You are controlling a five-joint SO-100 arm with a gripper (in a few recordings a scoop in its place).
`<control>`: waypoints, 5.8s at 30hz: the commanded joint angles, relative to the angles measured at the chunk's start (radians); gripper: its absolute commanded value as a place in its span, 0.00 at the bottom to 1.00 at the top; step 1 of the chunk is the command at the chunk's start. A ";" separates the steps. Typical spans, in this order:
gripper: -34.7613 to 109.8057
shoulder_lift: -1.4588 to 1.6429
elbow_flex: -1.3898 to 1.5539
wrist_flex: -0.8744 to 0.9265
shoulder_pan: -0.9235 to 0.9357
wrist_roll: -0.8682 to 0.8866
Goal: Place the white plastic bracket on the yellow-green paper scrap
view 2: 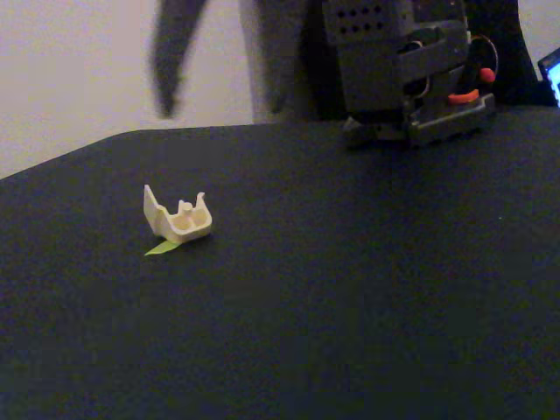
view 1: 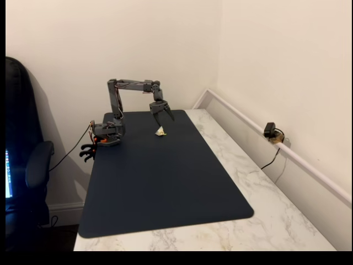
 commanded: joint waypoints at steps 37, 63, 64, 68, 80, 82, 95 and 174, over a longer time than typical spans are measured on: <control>0.24 0.318 0.713 -0.480 -0.034 -0.140; 0.24 1.244 1.150 -0.321 -0.021 -0.270; 0.24 1.344 1.178 -0.276 -0.021 -0.268; 0.24 1.640 1.247 -0.138 -0.005 -0.279; 0.24 1.643 1.250 -0.143 -0.014 -0.287; 0.24 1.643 1.250 -0.144 -0.017 -0.291; 0.24 1.643 1.250 -0.144 -0.017 -0.287; 0.24 1.643 1.250 -0.144 -0.017 -0.287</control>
